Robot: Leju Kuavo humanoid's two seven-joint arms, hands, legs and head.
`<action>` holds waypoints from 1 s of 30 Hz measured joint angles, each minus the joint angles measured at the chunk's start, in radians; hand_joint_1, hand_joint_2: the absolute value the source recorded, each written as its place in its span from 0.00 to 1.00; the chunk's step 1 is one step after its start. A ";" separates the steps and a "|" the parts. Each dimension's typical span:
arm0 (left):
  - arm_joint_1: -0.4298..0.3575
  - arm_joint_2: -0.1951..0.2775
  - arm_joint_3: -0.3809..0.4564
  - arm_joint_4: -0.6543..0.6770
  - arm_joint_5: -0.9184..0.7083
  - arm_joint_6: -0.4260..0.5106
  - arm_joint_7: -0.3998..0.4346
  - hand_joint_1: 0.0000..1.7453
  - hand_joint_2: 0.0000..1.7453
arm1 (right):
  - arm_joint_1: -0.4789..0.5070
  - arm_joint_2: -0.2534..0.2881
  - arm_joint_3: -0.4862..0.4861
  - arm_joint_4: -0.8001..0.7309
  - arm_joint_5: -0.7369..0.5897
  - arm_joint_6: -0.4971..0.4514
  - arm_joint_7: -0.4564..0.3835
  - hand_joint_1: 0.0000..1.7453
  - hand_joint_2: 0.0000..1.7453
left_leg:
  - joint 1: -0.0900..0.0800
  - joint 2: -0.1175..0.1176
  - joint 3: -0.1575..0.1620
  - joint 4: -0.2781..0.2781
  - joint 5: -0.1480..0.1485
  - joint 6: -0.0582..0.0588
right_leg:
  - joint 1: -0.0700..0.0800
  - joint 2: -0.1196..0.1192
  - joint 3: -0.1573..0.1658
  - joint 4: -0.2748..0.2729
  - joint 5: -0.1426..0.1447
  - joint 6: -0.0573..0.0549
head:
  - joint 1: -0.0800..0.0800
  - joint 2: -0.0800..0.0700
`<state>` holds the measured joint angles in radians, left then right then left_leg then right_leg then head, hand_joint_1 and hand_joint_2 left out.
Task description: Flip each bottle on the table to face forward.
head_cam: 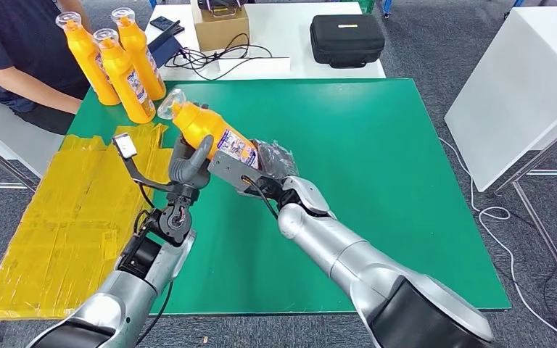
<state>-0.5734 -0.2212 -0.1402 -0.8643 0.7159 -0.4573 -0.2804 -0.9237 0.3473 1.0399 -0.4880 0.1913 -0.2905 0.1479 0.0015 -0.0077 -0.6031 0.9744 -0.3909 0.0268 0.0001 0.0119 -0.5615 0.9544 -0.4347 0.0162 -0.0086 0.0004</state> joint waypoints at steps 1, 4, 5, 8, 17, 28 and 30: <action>0.002 0.000 -0.003 0.000 0.001 0.000 0.002 0.00 1.00 | -0.003 0.000 0.008 -0.006 -0.001 -0.001 0.002 1.00 1.00 | 0.000 0.000 0.000 0.000 0.000 0.000 | 0.000 0.000 0.000 0.000 0.000 0.000 | 0.000 0.000; 0.006 0.000 -0.009 0.000 0.006 0.000 0.006 0.00 1.00 | -0.009 -0.003 0.026 -0.021 -0.002 -0.002 0.004 1.00 1.00 | 0.000 0.000 0.000 0.000 0.000 0.000 | 0.000 0.000 0.000 0.000 0.000 0.000 | 0.000 0.000; 0.007 0.000 -0.010 0.000 0.008 0.000 0.006 0.00 1.00 | -0.010 -0.004 0.029 -0.024 -0.002 -0.002 0.004 1.00 1.00 | 0.000 0.000 0.000 0.000 0.000 0.000 | 0.000 0.000 0.000 0.000 0.000 0.000 | 0.000 0.000; 0.009 0.000 -0.010 0.000 0.010 0.000 0.006 0.00 1.00 | -0.010 -0.007 0.038 -0.031 -0.002 -0.003 0.004 1.00 1.00 | 0.000 0.000 0.000 0.000 0.000 0.000 | 0.000 0.000 0.000 0.000 0.000 0.000 | 0.000 0.000; 0.010 -0.002 -0.011 0.000 0.021 0.010 0.007 0.00 1.00 | -0.015 -0.011 0.068 -0.046 -0.026 -0.007 -0.001 1.00 1.00 | 0.000 0.000 0.000 0.000 0.000 0.000 | 0.000 0.000 0.000 0.000 0.000 0.000 | 0.000 0.000; 0.030 -0.004 -0.043 -0.006 0.000 0.057 0.002 0.77 1.00 | -0.039 -0.003 0.122 -0.073 -0.067 -0.009 -0.002 1.00 1.00 | 0.000 0.000 0.000 0.000 0.000 0.000 | 0.000 0.001 0.000 0.000 0.000 0.000 | 0.000 0.000; 0.033 -0.004 -0.047 -0.018 -0.013 0.076 -0.019 1.00 1.00 | -0.042 -0.003 0.131 -0.074 -0.085 -0.009 -0.002 1.00 1.00 | 0.000 0.001 0.000 0.000 0.000 0.000 | 0.000 0.001 0.000 0.000 0.000 0.000 | 0.000 0.000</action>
<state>-0.5399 -0.2253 -0.1869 -0.8820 0.7028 -0.3816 -0.2992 -0.9652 0.3441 1.1706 -0.5616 0.1060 -0.2995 0.1456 0.0015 -0.0070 -0.6031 0.9744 -0.3909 0.0267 0.0001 0.0127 -0.5617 0.9545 -0.4347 0.0161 -0.0087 0.0004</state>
